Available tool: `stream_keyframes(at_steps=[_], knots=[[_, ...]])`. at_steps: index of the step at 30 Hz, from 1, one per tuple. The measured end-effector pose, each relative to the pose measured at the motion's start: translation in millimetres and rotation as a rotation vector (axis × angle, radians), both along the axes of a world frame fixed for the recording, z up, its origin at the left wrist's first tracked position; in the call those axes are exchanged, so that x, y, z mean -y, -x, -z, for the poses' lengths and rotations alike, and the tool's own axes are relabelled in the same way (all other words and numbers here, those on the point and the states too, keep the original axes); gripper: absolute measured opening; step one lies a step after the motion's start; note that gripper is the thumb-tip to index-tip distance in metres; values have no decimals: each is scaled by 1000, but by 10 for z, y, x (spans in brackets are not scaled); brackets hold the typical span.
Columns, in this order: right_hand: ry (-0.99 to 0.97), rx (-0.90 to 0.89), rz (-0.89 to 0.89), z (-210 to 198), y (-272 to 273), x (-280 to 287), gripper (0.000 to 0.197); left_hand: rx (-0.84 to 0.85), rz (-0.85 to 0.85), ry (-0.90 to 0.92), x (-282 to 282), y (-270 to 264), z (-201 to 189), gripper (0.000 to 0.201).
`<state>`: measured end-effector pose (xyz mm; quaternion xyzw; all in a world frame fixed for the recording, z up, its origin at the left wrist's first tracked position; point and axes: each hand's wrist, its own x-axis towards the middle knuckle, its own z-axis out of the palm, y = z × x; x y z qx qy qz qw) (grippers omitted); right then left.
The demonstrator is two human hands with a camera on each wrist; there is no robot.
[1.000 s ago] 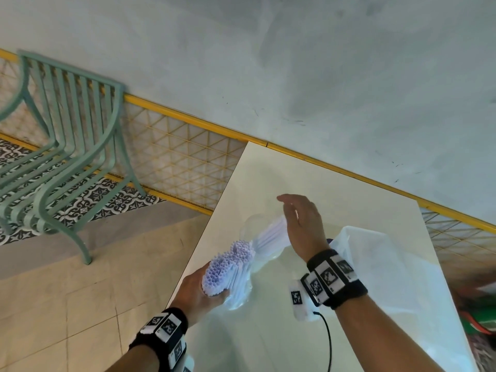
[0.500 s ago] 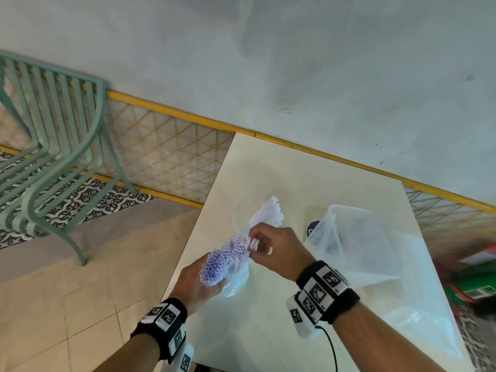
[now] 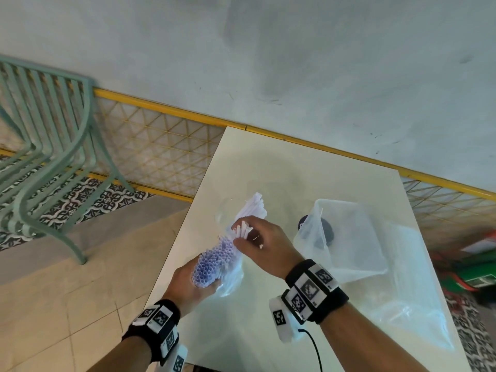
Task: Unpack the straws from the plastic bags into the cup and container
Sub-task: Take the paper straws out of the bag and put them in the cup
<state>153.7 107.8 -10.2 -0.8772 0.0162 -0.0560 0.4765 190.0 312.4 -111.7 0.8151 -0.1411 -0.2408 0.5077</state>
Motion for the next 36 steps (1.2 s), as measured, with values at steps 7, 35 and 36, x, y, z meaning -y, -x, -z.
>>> stream_keyframes(at_steps=[7, 35, 36], knots=[[48, 98, 2, 17, -92, 52, 16, 6, -38, -78, 48, 3, 33, 45], [84, 267, 305, -1187, -553, 458, 12, -56, -37, 26, -186, -141, 6, 36], [89, 247, 315, -1111, -600, 470, 13, -57, -32, 27, -189, -144, 1, 35]])
